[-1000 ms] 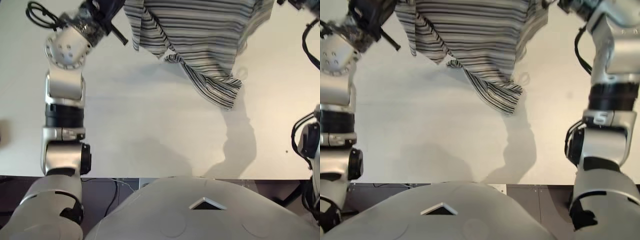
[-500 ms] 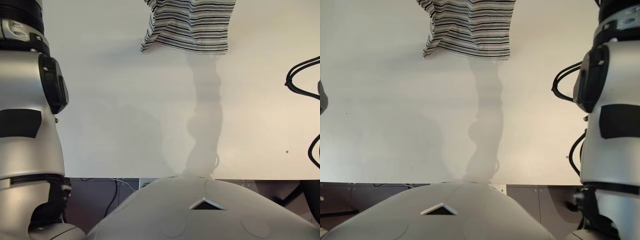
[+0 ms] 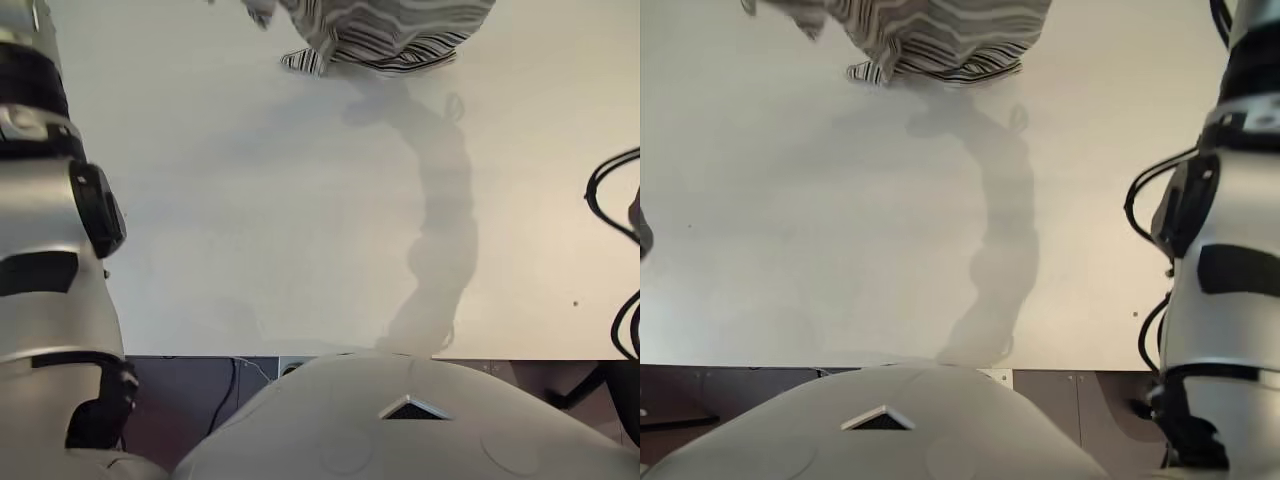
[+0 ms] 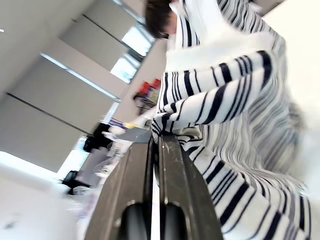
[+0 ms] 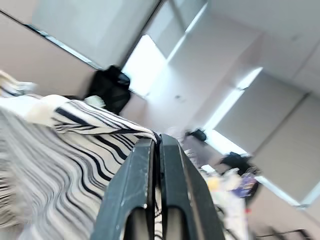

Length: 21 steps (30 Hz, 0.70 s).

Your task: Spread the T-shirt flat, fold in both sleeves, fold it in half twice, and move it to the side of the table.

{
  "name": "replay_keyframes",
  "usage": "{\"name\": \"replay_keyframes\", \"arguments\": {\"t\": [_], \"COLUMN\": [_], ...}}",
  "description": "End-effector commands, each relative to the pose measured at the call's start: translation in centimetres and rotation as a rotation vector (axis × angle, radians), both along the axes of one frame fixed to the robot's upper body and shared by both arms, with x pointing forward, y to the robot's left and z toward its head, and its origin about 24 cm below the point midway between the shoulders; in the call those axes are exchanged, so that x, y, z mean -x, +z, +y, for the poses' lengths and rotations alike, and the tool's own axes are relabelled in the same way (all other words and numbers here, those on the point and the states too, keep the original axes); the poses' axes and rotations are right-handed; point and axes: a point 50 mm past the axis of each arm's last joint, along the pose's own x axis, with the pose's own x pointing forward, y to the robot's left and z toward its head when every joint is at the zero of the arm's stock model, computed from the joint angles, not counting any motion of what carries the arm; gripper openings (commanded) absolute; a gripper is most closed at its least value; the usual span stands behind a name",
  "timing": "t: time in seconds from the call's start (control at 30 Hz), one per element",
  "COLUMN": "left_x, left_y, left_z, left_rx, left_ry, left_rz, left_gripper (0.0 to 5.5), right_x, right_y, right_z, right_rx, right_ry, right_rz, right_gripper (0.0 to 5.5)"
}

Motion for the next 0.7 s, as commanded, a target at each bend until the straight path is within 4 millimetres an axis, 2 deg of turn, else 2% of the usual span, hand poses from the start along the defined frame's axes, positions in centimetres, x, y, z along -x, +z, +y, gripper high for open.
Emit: {"name": "replay_keyframes", "arguments": {"t": [0.03,0.1,0.13,0.2,0.3,0.43,0.5,0.6,0.7], "left_x": [9.9,14.0,15.3,17.2,20.0,21.9,22.5,23.5,24.4], "left_y": [-4.4,-6.1,-6.4,-7.3,-10.1,-14.2,-15.0,-15.8,-16.7], "left_z": [0.0,-1.1,-1.5,-2.0,-2.8,-1.0,-0.5,0.0,0.9], "left_rx": [-0.074,-0.08,-0.082,-0.084,-0.126,-0.323,-0.382,-0.441,-0.516], "left_ry": [-0.237,-0.312,-0.335,-0.368,-0.415,-0.372,-0.364,-0.373,-0.383], "left_rz": [0.245,0.392,0.445,0.533,0.688,0.763,0.769,0.767,0.777], "left_gripper": [0.12,0.12,0.12,0.12,0.12,0.12,0.12,0.12,0.12], "right_x": [11.5,14.8,15.9,17.1,18.3,19.1,19.8,21.3,22.9], "right_y": [-4.2,-6.1,-6.7,-7.9,-10.3,-15.1,-17.3,-19.1,-19.9], "right_z": [-1.7,-1.8,-1.9,-2.2,-2.1,-1.0,-0.9,-1.2,-0.9], "right_rx": [0.226,0.306,0.328,0.365,0.43,0.534,0.572,0.645,0.676], "right_ry": [0.344,0.437,0.464,0.499,0.533,0.503,0.483,0.49,0.541], "right_rz": [0.316,0.506,0.573,0.686,0.798,0.844,0.88,0.917,0.946], "right_gripper": [0.1,0.1,0.1,0.1,0.1,0.1,0.1,0.1,0.1]}}
